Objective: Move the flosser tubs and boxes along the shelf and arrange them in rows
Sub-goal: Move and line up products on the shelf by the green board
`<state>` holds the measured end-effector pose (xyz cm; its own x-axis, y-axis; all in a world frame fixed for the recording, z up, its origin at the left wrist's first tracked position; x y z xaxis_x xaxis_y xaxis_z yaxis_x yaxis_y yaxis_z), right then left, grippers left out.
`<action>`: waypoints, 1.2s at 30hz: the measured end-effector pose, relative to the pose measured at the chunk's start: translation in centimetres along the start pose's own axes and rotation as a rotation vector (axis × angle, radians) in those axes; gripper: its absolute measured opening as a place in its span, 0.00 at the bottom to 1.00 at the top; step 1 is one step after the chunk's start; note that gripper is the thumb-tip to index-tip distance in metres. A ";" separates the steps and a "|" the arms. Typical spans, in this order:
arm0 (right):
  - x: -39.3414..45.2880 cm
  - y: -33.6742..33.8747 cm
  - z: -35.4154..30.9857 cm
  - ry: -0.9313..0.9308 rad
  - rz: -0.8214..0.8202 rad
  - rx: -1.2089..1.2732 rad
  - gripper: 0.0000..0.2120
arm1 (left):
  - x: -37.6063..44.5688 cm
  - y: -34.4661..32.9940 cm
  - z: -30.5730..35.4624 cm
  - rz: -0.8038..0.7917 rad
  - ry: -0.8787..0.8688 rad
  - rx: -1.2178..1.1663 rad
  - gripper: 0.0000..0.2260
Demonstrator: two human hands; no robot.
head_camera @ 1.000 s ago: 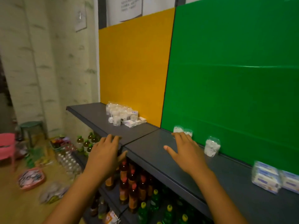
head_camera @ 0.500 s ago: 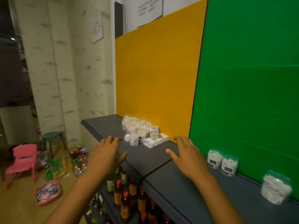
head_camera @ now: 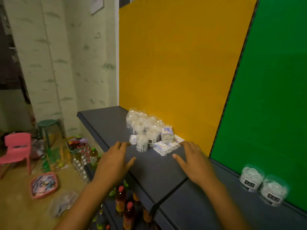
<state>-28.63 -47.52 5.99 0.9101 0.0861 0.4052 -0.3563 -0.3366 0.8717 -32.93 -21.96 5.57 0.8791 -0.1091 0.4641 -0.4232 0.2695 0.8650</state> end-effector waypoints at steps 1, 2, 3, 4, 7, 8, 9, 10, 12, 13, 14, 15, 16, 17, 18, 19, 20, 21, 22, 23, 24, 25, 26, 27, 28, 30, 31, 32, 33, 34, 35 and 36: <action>0.5 -0.5 0.0 -0.008 -0.006 0.002 0.26 | 0.6 -0.6 -0.2 -0.004 -0.006 -0.023 0.24; 1.0 -1.1 0.1 -0.016 -0.013 0.007 0.26 | 1.3 -1.2 -0.5 -0.007 -0.011 -0.044 0.24; 1.5 -1.5 0.1 -0.024 -0.019 0.011 0.26 | 2.0 -1.7 -0.9 -0.008 -0.016 -0.060 0.24; 2.0 -1.9 0.1 -0.034 -0.025 0.014 0.25 | 2.7 -2.2 -1.3 -0.011 -0.020 -0.079 0.24; 3.5 -3.0 0.1 -0.075 -0.039 0.011 0.26 | 5.3 -3.8 -2.7 -0.021 -0.041 -0.161 0.26; 4.1 -3.3 0.1 -0.089 -0.037 0.008 0.26 | 6.2 -4.2 -3.2 -0.025 -0.052 -0.180 0.26; 4.6 -3.5 0.1 -0.101 -0.035 0.005 0.26 | 7.1 -4.6 -3.8 -0.032 -0.062 -0.196 0.27; 5.2 -3.8 0.0 -0.111 -0.033 0.004 0.25 | 7.9 -5.2 -4.3 -0.041 -0.068 -0.221 0.28; 6.4 -4.2 -0.1 -0.130 -0.029 -0.005 0.25 | 9.4 -6.3 -5.3 -0.064 -0.084 -0.282 0.29; 6.9 -4.4 -0.2 -0.142 -0.020 -0.007 0.25 | 10.1 -7.0 -5.7 -0.078 -0.102 -0.315 0.30; 7.4 -4.7 -0.3 -0.156 -0.012 -0.007 0.25 | 10.7 -7.7 -6.0 -0.094 -0.121 -0.351 0.31; 7.9 -5.0 -0.4 -0.173 -0.005 -0.003 0.25 | 11.4 -8.3 -6.4 -0.112 -0.139 -0.395 0.32; 8.4 -5.5 -0.5 -0.190 -0.004 0.005 0.25 | 12.1 -8.9 -6.7 -0.134 -0.152 -0.441 0.33; 8.7 -6.0 -0.5 -0.206 -0.011 0.018 0.25 | 12.6 -9.3 -6.9 -0.154 -0.164 -0.475 0.34; 8.9 -6.5 -0.4 -0.220 -0.021 0.033 0.25 | 13.1 -9.6 -7.1 -0.165 -0.174 -0.494 0.35; 9.1 -7.0 -0.3 -0.236 -0.030 0.046 0.25 | 13.5 -9.9 -7.2 -0.167 -0.184 -0.504 0.35; 9.2 -7.3 -0.2 -0.253 -0.038 0.055 0.25 | 13.8 -10.1 -7.3 -0.163 -0.192 -0.513 0.34; 9.3 -7.6 0.0 -0.270 -0.042 0.059 0.25 | 14.0 -10.4 -7.4 -0.162 -0.198 -0.524 0.34; 9.3 -7.7 0.1 -0.284 -0.042 0.062 0.25 | 14.3 -10.6 -7.4 -0.165 -0.206 -0.533 0.33; 9.5 -7.8 0.3 -0.292 -0.036 0.066 0.24 | 14.7 -10.7 -7.5 -0.170 -0.219 -0.538 0.32; 9.7 -7.9 0.4 -0.295 -0.024 0.070 0.24 | 15.1 -10.9 -7.5 -0.177 -0.234 -0.538 0.32; 9.9 -7.9 0.7 -0.299 -0.015 0.070 0.24 | 15.5 -11.0 -7.5 -0.180 -0.250 -0.539 0.31; 10.1 -8.0 0.9 -0.305 -0.012 0.069 0.23 | 15.8 -11.0 -7.5 -0.184 -0.254 -0.553 0.31; 10.4 -8.1 1.1 -0.315 -0.016 0.068 0.23 | 16.1 -11.0 -7.4 -0.184 -0.246 -0.585 0.30; 10.7 -8.1 1.2 -0.328 -0.021 0.071 0.24 | 16.3 -10.9 -7.4 -0.179 -0.233 -0.630 0.29; 11.3 -8.1 1.1 -0.349 -0.023 0.082 0.25 | 16.8 -10.5 -7.6 -0.147 -0.217 -0.736 0.25; 11.7 -8.2 1.0 -0.352 -0.022 0.092 0.25 | 17.1 -10.1 -7.8 -0.125 -0.204 -0.794 0.24; 12.1 -8.2 0.9 -0.352 -0.021 0.105 0.25 | 17.5 -9.8 -8.0 -0.111 -0.186 -0.853 0.24; 12.6 -8.3 0.7 -0.350 -0.020 0.118 0.25 | 17.8 -9.4 -8.2 -0.094 -0.164 -0.921 0.23; 13.0 -8.4 0.5 -0.347 -0.017 0.123 0.25 | 18.2 -9.1 -8.4 -0.083 -0.140 -0.982 0.23; 13.4 -8.5 0.3 -0.347 -0.014 0.119 0.25 | 18.4 -8.8 -8.6 -0.070 -0.119 -1.040 0.24; 13.8 -8.6 0.1 -0.351 -0.010 0.109 0.24 | 18.6 -8.7 -8.8 -0.063 -0.102 -1.085 0.24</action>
<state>-13.00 -43.56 4.09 0.9374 -0.2305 0.2611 -0.3395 -0.4373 0.8328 -10.97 -17.91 5.04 0.8489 -0.2179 0.4816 0.0854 0.9556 0.2820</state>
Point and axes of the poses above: each hand's wrist, its own x-axis towards the middle knuckle, its own y-axis out of the back of the hand, z = x × y, the point moved 6 cm from there along x, towards the middle knuckle, and after that the axes turned 8 degrees about -y, right-handed, at the moved point
